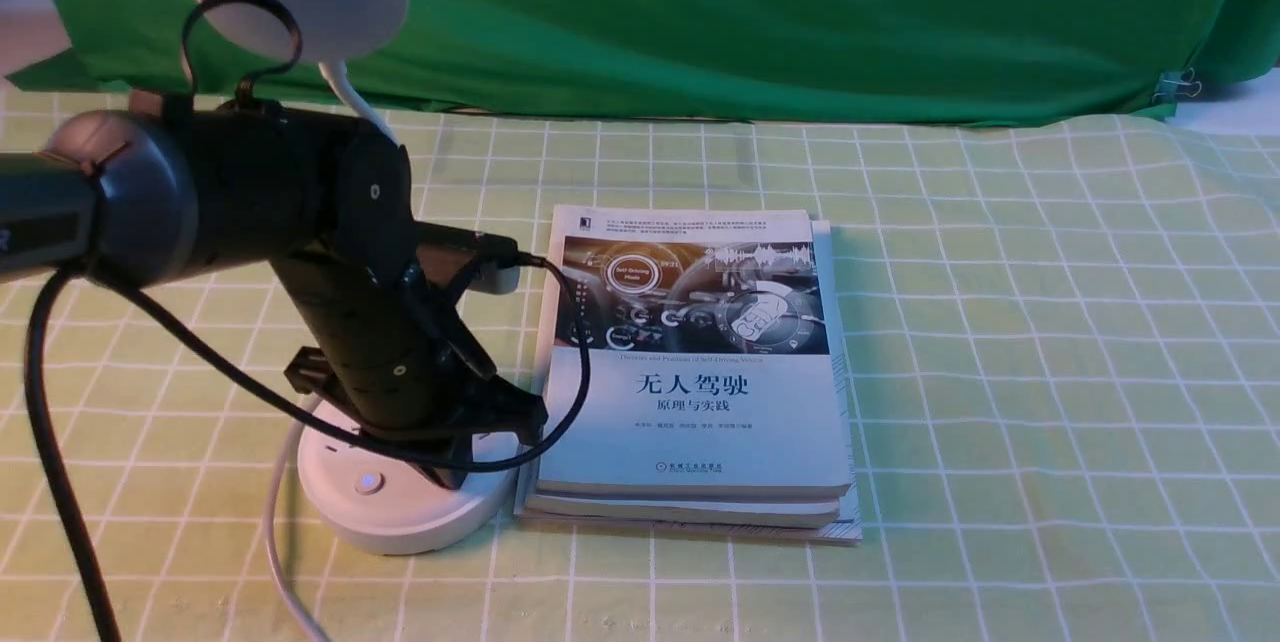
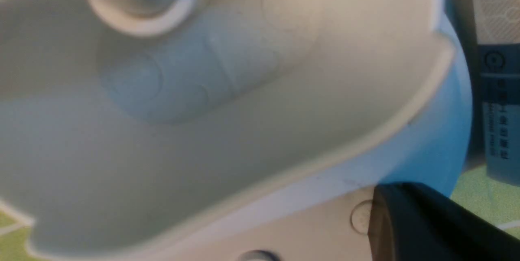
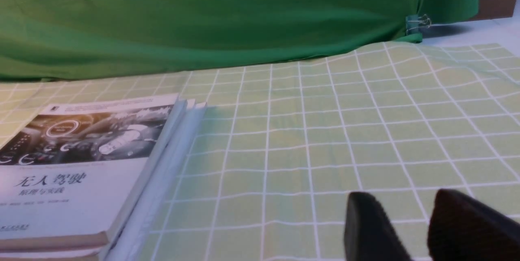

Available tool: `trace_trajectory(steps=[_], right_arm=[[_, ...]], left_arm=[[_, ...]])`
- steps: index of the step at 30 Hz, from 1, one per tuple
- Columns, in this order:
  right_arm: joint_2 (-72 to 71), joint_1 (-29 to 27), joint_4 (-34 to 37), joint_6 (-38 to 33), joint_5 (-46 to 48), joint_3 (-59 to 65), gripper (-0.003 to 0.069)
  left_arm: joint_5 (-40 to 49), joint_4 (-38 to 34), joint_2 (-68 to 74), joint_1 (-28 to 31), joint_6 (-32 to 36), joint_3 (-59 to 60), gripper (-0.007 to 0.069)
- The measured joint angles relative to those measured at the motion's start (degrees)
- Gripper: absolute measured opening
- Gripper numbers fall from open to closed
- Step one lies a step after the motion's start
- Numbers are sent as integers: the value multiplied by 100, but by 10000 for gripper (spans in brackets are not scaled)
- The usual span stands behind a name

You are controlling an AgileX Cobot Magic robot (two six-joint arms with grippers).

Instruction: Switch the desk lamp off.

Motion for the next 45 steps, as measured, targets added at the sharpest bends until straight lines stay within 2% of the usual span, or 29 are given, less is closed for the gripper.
trace_trajectory(steps=[28,35,45], right_arm=[[0,0,0,-13,-13,0,238],[0,0,0,-6,-14,0,238],[0,0,0,-7,-14,0,238]], left_arm=[[74,68,-637,-28,-96,238,1],[-668,-12,-2003,-28,-212,1457,1],[-3147,-236,-5728,-28,-365,4065,1]])
